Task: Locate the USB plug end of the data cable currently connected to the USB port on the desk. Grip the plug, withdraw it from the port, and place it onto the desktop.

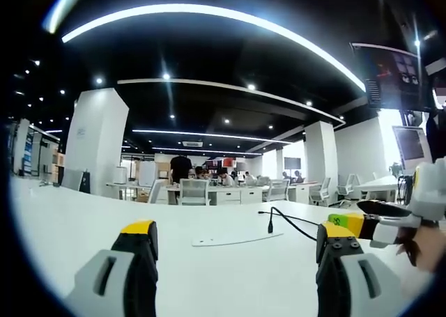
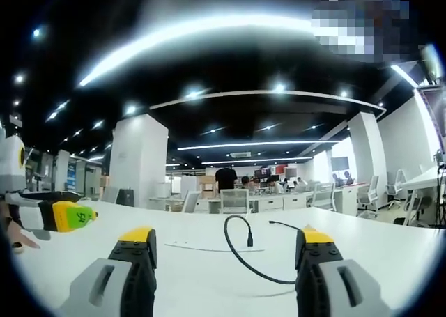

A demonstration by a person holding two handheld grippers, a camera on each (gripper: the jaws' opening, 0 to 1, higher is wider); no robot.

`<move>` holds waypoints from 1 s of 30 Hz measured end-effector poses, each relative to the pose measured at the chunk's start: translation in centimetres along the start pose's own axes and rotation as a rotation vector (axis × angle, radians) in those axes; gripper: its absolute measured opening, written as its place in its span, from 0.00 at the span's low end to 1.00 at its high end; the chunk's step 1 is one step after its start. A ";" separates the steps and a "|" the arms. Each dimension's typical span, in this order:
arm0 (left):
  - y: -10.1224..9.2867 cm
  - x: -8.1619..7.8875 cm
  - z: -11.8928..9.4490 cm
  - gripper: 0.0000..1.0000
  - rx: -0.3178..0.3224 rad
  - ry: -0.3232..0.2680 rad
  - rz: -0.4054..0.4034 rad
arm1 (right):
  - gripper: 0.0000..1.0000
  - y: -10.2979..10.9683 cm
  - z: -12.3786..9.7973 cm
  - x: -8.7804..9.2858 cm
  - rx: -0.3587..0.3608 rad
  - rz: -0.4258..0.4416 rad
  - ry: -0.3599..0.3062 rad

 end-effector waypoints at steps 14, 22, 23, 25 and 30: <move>-0.1 -0.8 2.2 0.94 0.081 0.003 -0.024 | 0.81 -0.5 2.2 -0.1 0.006 0.011 0.013; 0.0 -1.6 3.2 0.94 0.113 0.005 -0.015 | 0.81 -1.0 3.4 0.3 0.015 0.010 0.029; 0.1 -1.6 3.4 0.94 0.114 0.003 -0.014 | 0.81 -1.1 3.5 0.3 0.018 0.009 0.032; 0.1 -1.8 3.7 0.94 0.119 0.001 -0.017 | 0.81 -1.3 3.9 0.4 0.023 0.011 0.034; 0.1 -1.7 4.3 0.94 0.128 0.004 -0.020 | 0.80 -1.9 4.7 0.4 0.031 0.019 0.039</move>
Point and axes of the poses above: the point that each gripper's makers call its tool centre point, and the gripper's own axes: z roughly forward along the fingers, y roughly to its left, x roughly out of its underside, the point moved 9 cm from there along -z, roughly backward along the fingers, and after that the axes turned 3 degrees about -y, right-handed, at the moved point
